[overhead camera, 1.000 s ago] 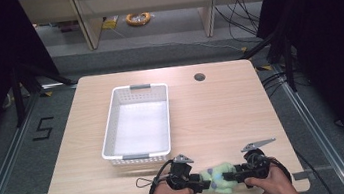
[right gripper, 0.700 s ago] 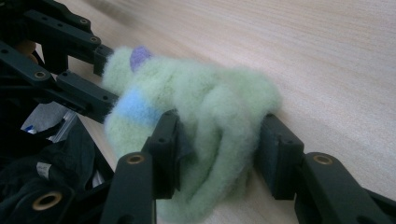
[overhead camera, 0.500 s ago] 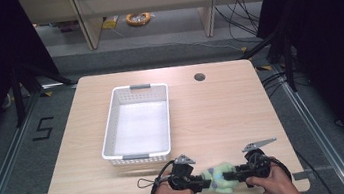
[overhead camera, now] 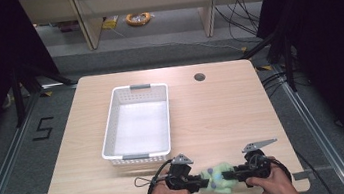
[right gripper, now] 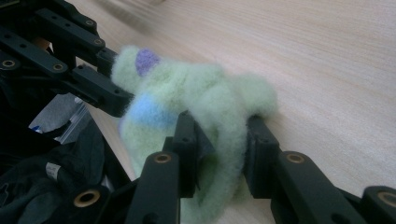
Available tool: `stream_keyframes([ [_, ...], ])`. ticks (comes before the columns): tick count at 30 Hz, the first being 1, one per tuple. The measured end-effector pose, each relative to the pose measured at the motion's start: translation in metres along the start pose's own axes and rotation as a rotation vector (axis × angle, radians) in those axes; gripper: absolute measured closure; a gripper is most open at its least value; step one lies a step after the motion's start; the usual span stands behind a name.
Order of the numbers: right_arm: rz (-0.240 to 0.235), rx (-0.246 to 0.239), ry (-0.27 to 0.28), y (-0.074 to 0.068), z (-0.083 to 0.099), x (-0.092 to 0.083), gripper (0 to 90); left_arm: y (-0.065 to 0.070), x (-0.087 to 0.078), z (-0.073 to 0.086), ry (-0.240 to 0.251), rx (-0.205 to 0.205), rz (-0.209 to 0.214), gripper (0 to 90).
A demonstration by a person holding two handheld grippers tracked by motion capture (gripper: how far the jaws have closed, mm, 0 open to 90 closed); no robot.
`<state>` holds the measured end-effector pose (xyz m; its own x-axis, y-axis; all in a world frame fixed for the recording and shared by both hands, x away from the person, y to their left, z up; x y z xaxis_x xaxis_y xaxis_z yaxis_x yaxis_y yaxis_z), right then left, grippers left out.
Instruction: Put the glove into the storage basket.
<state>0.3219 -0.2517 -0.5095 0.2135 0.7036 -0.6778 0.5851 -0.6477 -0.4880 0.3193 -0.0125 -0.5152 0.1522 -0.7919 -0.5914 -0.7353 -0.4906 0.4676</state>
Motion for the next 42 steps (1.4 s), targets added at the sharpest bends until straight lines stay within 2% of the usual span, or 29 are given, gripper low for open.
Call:
stream_keyframes([
  [1,-0.004,-0.003,0.001,0.0,0.0,0.0,71.5,0.001,-0.002,0.0,0.001,0.001,0.001,74.5],
  [3,-0.004,-0.047,0.019,0.0,-0.001,0.001,71.9,0.001,-0.006,-0.001,0.008,0.007,-0.003,74.5],
  [4,0.009,-0.046,0.02,-0.001,-0.002,0.0,72.0,0.002,-0.007,-0.001,0.013,0.002,0.0,74.5],
  [6,0.002,-0.053,0.021,-0.003,-0.003,0.001,72.2,0.003,-0.011,-0.001,0.006,0.017,0.01,74.5],
  [7,-0.024,0.0,0.008,-0.009,-0.002,0.0,72.3,0.004,-0.012,-0.001,0.015,0.017,-0.001,74.4],
  [8,-0.014,-0.052,0.024,-0.006,-0.004,0.001,72.4,0.003,-0.013,-0.002,0.008,0.022,0.011,74.4],
  [13,-0.004,-0.068,0.031,-0.013,-0.01,0.0,73.0,0.002,-0.022,-0.002,0.022,0.028,0.012,74.4],
  [14,0.012,-0.076,0.04,-0.014,-0.011,0.0,73.0,0.003,-0.024,-0.002,0.045,0.027,0.004,74.5],
  [15,-0.007,-0.045,0.029,-0.019,-0.013,-0.001,73.1,0.002,-0.026,-0.002,0.034,0.024,0.011,74.4],
  [18,-0.022,-0.067,0.044,-0.025,-0.019,-0.001,73.2,0.003,-0.036,-0.004,0.054,0.026,0.007,74.4],
  [21,-0.017,-0.112,0.062,-0.03,-0.029,-0.004,73.2,0.004,-0.047,-0.008,0.081,0.031,-0.003,74.4],
  [22,-0.024,-0.095,0.06,-0.035,-0.032,-0.005,73.2,0.004,-0.051,-0.01,0.082,0.029,0.0,74.4],
  [24,-0.009,-0.141,0.075,-0.038,-0.04,-0.006,73.2,0.003,-0.06,-0.014,0.09,0.036,-0.007,74.4],
  [25,-0.02,-0.142,0.083,-0.041,-0.044,-0.006,73.2,0.002,-0.064,-0.016,0.093,0.037,-0.015,74.3],
  [26,-0.027,-0.117,0.074,-0.046,-0.048,-0.006,73.2,0.001,-0.068,-0.018,0.098,0.037,-0.008,74.3],
  [27,-0.015,-0.14,0.081,-0.046,-0.052,-0.006,73.2,0.001,-0.072,-0.02,0.099,0.033,-0.014,74.3],
  [28,-0.035,-0.14,0.081,-0.048,-0.056,-0.005,73.2,-0.001,-0.077,-0.023,0.098,0.026,-0.021,74.2],
  [29,-0.034,-0.148,0.083,-0.051,-0.061,-0.005,73.2,-0.002,-0.08,-0.025,0.098,0.017,-0.012,74.2],
  [30,-0.022,-0.166,0.085,-0.05,-0.065,-0.005,73.2,-0.004,-0.083,-0.027,0.099,0.015,-0.024,74.2],
  [31,-0.032,-0.144,0.078,-0.055,-0.068,-0.005,73.2,-0.006,-0.087,-0.029,0.098,0.026,-0.022,74.2],
  [32,-0.014,-0.146,0.077,-0.057,-0.072,-0.005,73.2,-0.008,-0.089,-0.031,0.098,0.03,-0.03,74.2],
  [33,-0.028,-0.157,0.078,-0.058,-0.076,-0.003,73.2,-0.01,-0.092,-0.032,0.098,0.023,-0.035,74.2],
  [34,-0.001,-0.18,0.077,-0.058,-0.08,-0.003,73.2,-0.011,-0.094,-0.033,0.097,0.022,-0.034,74.2],
  [35,-0.016,-0.168,0.066,-0.061,-0.083,-0.001,73.2,-0.013,-0.097,-0.035,0.098,0.019,-0.036,74.1],
  [36,-0.001,-0.183,0.071,-0.063,-0.088,0.0,73.2,-0.014,-0.101,-0.036,0.102,0.017,-0.043,74.2],
  [37,-0.006,-0.169,0.06,-0.065,-0.091,0.0,73.2,-0.016,-0.105,-0.038,0.103,0.026,-0.045,74.2],
  [39,-0.005,-0.195,0.069,-0.068,-0.101,0.002,73.2,-0.019,-0.112,-0.042,0.113,0.012,-0.048,74.2],
  [40,-0.019,-0.199,0.068,-0.07,-0.106,0.003,73.2,-0.02,-0.117,-0.043,0.118,0.013,-0.054,74.2],
  [42,-0.011,-0.207,0.07,-0.074,-0.116,0.004,73.2,-0.024,-0.125,-0.047,0.127,0.014,-0.062,74.2],
])
Point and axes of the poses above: each handheld gripper's, and its own axes: x roughly forward along the jaws, z roughly out of its underside, y roughly to its right, the point moved 2 cm from there along x, roughly forward along the jaws, and after that the axes turned 1 degree about x, right-handed, at the moved point
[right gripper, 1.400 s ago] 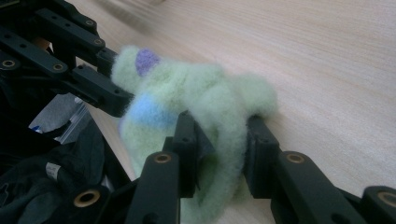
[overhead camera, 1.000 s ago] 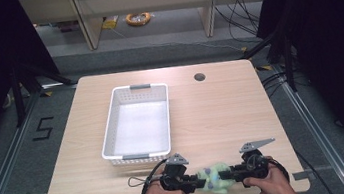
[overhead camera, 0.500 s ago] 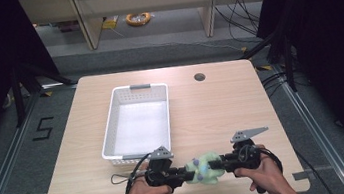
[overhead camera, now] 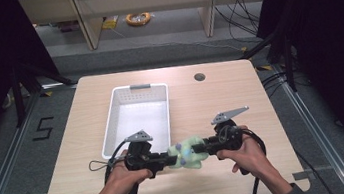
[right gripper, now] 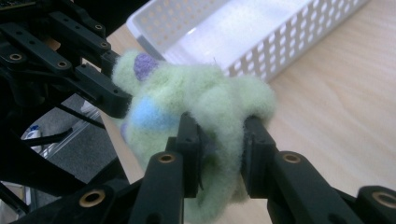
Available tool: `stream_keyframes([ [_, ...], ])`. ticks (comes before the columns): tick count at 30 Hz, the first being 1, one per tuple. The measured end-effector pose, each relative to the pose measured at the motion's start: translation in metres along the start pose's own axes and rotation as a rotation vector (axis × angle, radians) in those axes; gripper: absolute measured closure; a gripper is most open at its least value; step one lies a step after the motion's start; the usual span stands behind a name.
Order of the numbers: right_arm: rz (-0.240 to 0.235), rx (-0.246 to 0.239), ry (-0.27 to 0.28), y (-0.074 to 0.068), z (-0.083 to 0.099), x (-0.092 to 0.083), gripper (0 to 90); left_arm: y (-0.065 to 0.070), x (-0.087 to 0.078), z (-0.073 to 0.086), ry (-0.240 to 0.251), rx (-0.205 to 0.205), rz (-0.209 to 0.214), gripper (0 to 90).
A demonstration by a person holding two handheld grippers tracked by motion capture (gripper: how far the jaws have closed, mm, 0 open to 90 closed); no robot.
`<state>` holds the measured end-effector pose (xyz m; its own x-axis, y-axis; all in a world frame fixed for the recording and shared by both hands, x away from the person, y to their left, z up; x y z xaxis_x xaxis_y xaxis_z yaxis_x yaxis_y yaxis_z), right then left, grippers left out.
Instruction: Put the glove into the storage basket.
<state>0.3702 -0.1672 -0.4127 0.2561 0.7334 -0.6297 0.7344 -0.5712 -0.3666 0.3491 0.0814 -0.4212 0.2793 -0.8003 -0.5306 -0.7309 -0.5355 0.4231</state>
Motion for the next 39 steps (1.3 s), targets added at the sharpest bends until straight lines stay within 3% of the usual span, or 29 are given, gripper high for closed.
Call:
stream_keyframes([
  [4,-0.004,-0.026,0.002,-0.006,-0.022,0.008,73.3,-0.011,-0.015,-0.009,0.008,-0.006,-0.019,74.1],
  [7,0.0,-0.043,0.001,-0.007,-0.037,0.017,73.2,-0.023,-0.025,-0.012,0.017,-0.035,-0.032,74.1],
  [11,-0.012,-0.033,-0.013,-0.011,-0.056,0.034,73.2,-0.036,-0.036,-0.013,0.019,-0.049,-0.053,74.1],
  [20,-0.003,-0.016,-0.035,-0.013,-0.079,0.063,73.2,-0.069,-0.052,-0.016,0.006,-0.114,-0.077,74.1],
  [31,0.008,0.014,-0.081,-0.008,-0.088,0.104,73.2,-0.106,-0.053,-0.004,-0.021,-0.188,-0.116,73.9],
  [39,0.036,0.033,-0.118,-0.001,-0.084,0.125,73.1,-0.118,-0.045,0.003,-0.063,-0.214,-0.143,73.7],
])
Point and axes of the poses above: each handheld gripper's, and its own axes: x roughly forward along the jaws, z roughly out of its underside, y roughly to its right, the point moved 2 cm from there along x, roughly forward along the jaws, and after that the axes turned 1 degree about x, right-handed, at the moved point
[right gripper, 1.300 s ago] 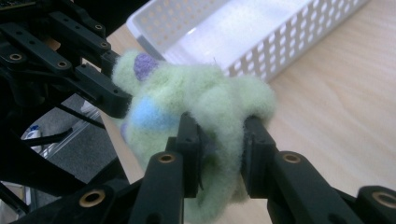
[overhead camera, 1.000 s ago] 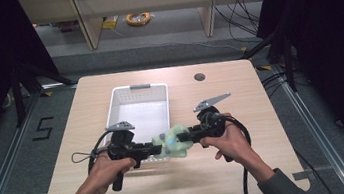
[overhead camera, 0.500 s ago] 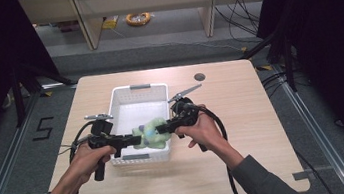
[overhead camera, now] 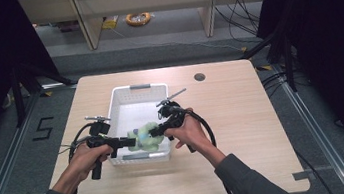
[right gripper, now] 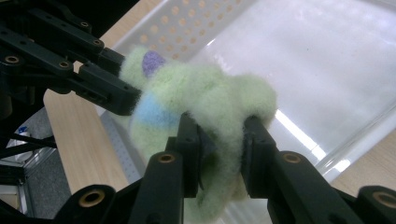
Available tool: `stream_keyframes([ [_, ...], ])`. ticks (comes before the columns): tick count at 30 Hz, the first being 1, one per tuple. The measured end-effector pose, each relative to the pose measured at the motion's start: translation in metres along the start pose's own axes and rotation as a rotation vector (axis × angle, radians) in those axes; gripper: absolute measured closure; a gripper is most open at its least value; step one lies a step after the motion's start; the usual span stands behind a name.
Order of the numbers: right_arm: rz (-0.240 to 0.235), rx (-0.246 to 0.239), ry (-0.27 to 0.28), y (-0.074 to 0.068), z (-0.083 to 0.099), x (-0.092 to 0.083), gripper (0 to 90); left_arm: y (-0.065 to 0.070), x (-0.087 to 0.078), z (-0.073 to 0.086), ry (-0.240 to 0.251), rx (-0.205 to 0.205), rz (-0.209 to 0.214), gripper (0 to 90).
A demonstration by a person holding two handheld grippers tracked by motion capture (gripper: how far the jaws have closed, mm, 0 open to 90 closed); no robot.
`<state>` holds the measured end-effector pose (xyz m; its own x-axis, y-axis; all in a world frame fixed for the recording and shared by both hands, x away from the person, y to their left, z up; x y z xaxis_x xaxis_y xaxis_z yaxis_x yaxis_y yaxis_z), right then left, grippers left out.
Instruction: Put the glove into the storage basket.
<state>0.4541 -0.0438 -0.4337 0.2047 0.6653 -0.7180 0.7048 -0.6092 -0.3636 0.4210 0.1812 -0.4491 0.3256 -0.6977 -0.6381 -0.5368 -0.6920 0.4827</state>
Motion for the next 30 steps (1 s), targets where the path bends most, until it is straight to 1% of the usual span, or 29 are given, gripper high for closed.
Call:
stream_keyframes([
  [1,0.007,0.033,-0.021,-0.001,0.001,0.001,73.1,-0.002,0.001,0.0,-0.005,0.001,-0.003,73.7],
  [2,0.013,0.051,-0.034,-0.001,0.001,0.003,73.0,-0.004,0.002,0.001,-0.02,0.007,-0.009,73.7],
  [3,0.016,0.034,-0.03,0.001,0.001,0.006,73.0,-0.004,0.004,0.001,-0.014,-0.004,-0.017,73.6],
  [5,0.016,0.033,-0.036,0.004,0.001,0.011,73.0,-0.007,0.006,0.001,-0.022,-0.004,-0.022,73.5],
  [6,0.015,0.039,-0.034,0.004,0.001,0.014,72.9,-0.008,0.007,0.0,-0.026,-0.002,-0.026,73.5],
  [7,0.024,0.059,-0.045,0.004,0.002,0.015,72.9,-0.009,0.008,0.0,-0.028,-0.001,-0.034,73.5],
  [8,0.02,0.049,-0.043,0.005,0.002,0.017,72.9,-0.01,0.009,0.0,-0.042,0.005,-0.036,73.4],
  [9,0.018,0.047,-0.043,0.006,0.002,0.018,72.9,-0.01,0.009,0.0,-0.05,0.01,-0.055,73.4],
  [11,0.023,0.055,-0.054,0.005,0.003,0.02,72.8,-0.011,0.01,-0.001,-0.054,0.008,-0.066,73.1],
  [12,0.027,0.045,-0.055,0.006,0.003,0.021,72.8,-0.012,0.011,-0.001,-0.06,0.007,-0.065,72.9],
  [13,0.03,0.05,-0.061,0.006,0.003,0.023,72.8,-0.013,0.012,-0.001,-0.057,0.007,-0.066,72.7],
  [14,0.028,0.042,-0.064,0.007,0.003,0.024,72.8,-0.013,0.012,-0.001,-0.06,0.009,-0.074,72.7],
  [16,0.034,0.05,-0.073,0.005,0.004,0.027,72.6,-0.013,0.013,-0.001,-0.075,0.019,-0.083,72.6],
  [17,0.035,0.054,-0.082,0.005,0.005,0.028,72.6,-0.013,0.015,0.0,-0.078,0.016,-0.078,72.5],
  [18,0.04,0.041,-0.079,0.006,0.005,0.029,72.4,-0.014,0.015,0.0,-0.092,0.024,-0.089,72.4],
  [19,0.04,0.051,-0.088,0.006,0.006,0.031,72.3,-0.013,0.017,0.0,-0.092,0.017,-0.088,72.2],
  [22,0.048,0.042,-0.095,0.007,0.007,0.033,71.9,-0.015,0.017,0.0,-0.119,0.043,-0.102,71.7],
  [23,0.051,0.045,-0.097,0.006,0.007,0.033,71.7,-0.016,0.018,0.0,-0.126,0.045,-0.105,71.4],
  [24,0.048,0.045,-0.096,0.006,0.007,0.034,71.4,-0.015,0.019,0.0,-0.122,0.033,-0.111,71.2],
  [25,0.056,0.005,-0.089,0.008,0.006,0.036,71.1,-0.015,0.02,0.001,-0.14,0.052,-0.12,71.0],
  [26,0.068,0.003,-0.099,0.007,0.007,0.037,70.8,-0.015,0.021,0.001,-0.142,0.052,-0.124,70.8],
  [27,0.072,-0.008,-0.099,0.007,0.007,0.038,70.5,-0.015,0.021,0.001,-0.156,0.064,-0.132,70.7],
  [28,0.078,0.016,-0.113,0.005,0.007,0.039,70.0,-0.015,0.022,0.001,-0.154,0.059,-0.137,70.4],
  [29,0.08,0.028,-0.123,0.005,0.008,0.039,69.4,-0.015,0.022,0.001,-0.153,0.062,-0.135,69.9],
  [30,0.082,0.022,-0.121,0.005,0.008,0.041,68.8,-0.015,0.022,0.001,-0.156,0.061,-0.139,69.7],
])
Point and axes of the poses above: each handheld gripper's, and its own axes: x roughly forward along the jaws, z roughly out of its underside, y roughly to its right, the point moved 2 cm from there along x, roughly forward along the jaws, and after that the axes turned 1 degree about x, right-handed, at the moved point
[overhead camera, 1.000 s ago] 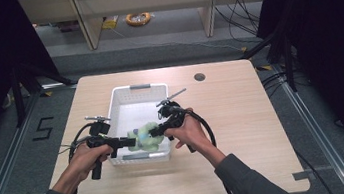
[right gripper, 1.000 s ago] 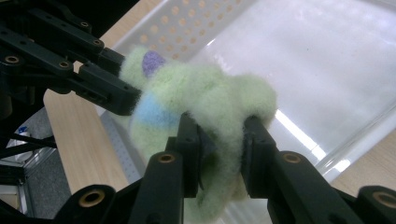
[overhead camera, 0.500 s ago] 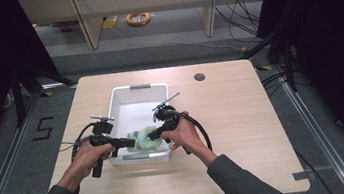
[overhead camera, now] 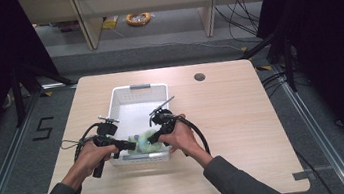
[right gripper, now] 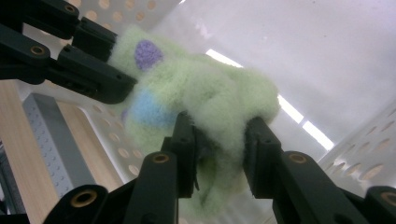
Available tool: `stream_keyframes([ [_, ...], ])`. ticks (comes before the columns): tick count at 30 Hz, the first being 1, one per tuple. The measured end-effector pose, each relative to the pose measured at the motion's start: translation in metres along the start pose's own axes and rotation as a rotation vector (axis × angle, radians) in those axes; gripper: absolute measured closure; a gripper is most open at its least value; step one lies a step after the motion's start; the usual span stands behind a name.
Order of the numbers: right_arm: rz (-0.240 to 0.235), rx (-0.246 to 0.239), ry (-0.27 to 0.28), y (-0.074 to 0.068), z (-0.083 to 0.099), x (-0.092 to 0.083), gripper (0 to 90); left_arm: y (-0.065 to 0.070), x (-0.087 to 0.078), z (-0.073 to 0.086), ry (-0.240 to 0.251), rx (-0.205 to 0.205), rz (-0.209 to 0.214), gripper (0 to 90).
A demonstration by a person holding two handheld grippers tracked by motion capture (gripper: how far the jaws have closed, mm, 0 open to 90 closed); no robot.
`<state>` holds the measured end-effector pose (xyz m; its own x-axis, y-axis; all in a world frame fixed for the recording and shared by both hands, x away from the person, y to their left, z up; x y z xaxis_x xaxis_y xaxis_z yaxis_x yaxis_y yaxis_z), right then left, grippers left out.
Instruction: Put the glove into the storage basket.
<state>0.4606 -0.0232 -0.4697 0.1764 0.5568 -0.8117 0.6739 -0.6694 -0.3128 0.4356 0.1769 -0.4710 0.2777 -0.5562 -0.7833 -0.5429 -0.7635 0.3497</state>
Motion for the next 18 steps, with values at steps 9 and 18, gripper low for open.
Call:
stream_keyframes([
  [9,0.05,-0.003,0.004,-0.004,-0.003,-0.003,53.6,-0.003,-0.004,-0.005,0.028,0.01,-0.063,58.2],
  [18,0.064,-0.026,0.04,-0.007,-0.008,-0.018,46.3,0.0,-0.006,-0.008,0.052,0.023,-0.105,51.6],
])
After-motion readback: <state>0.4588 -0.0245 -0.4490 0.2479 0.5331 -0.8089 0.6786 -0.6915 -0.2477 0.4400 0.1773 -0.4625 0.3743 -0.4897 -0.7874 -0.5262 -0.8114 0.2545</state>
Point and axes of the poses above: each handheld gripper's, and its own axes: x roughly forward along the jaws, z roughly out of its underside, y roughly to its right, the point moved 2 cm from there along x, roughly forward along the jaws, and after that the axes turned 1 degree about x, right-handed, at the moved point
